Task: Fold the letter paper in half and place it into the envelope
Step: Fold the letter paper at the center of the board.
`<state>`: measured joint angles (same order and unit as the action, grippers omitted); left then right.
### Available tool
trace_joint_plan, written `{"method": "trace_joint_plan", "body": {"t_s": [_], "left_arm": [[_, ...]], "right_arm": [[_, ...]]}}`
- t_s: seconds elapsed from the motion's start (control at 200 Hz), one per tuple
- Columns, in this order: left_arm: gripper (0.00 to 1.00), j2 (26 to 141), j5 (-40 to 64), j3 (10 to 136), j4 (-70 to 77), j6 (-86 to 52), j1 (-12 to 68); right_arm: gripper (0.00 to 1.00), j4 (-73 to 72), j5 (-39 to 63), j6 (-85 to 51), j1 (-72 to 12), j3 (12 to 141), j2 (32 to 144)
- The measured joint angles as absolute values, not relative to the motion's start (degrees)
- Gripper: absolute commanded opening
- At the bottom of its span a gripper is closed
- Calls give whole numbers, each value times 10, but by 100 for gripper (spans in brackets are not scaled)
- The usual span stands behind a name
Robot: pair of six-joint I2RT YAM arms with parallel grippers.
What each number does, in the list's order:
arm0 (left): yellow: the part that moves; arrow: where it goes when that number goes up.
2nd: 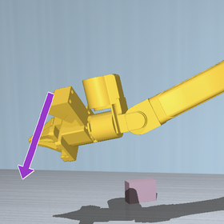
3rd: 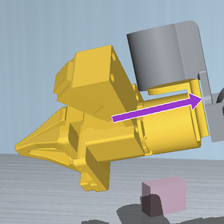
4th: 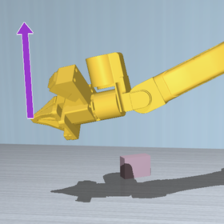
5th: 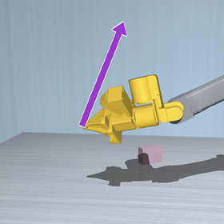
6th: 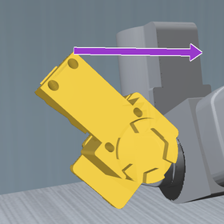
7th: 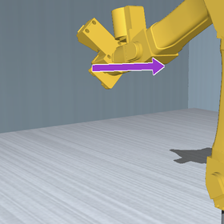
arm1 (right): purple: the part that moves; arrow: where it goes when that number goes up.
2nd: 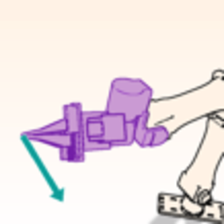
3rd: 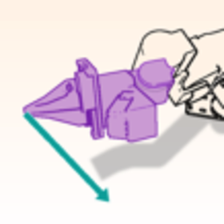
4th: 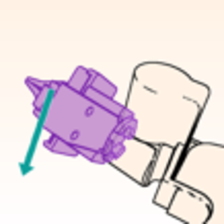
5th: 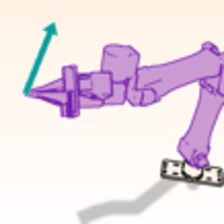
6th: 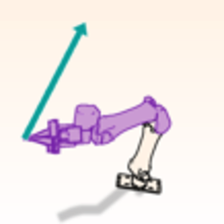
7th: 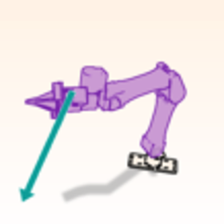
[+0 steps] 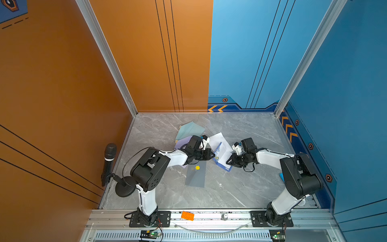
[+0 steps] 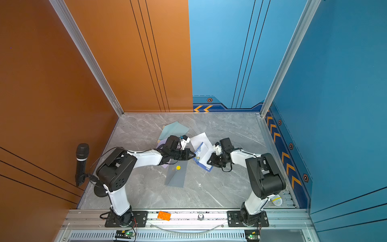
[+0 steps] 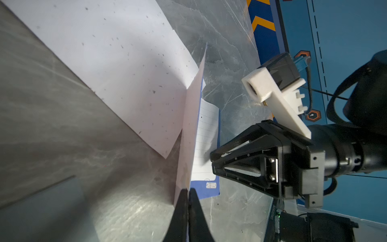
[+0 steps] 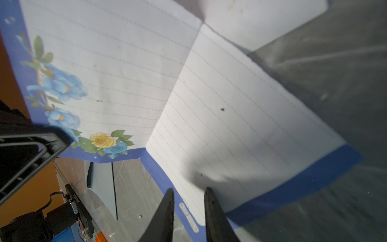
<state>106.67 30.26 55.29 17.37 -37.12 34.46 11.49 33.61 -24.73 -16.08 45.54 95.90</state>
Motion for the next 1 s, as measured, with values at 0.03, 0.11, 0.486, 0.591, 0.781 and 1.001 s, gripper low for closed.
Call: {"method": "trace_joint_plan", "body": {"t_s": [0.03,0.11,0.486,0.591,0.781,1.001], "left_arm": [[3,1067,303,553,174,-371,345],[2,1066,302,553,174,-369,349],[1,1066,303,570,174,-352,383],[1,1067,303,571,174,-349,387],[0,1079,302,571,174,-347,399],[0,1104,300,576,172,-345,417]], "right_arm": [[28,109,340,-251,-160,453,959],[27,87,350,-265,-159,442,959],[21,-42,378,-350,-157,386,959],[21,-74,380,-366,-157,372,959],[20,-136,380,-387,-157,347,960],[20,-201,389,-400,-160,336,981]]}}
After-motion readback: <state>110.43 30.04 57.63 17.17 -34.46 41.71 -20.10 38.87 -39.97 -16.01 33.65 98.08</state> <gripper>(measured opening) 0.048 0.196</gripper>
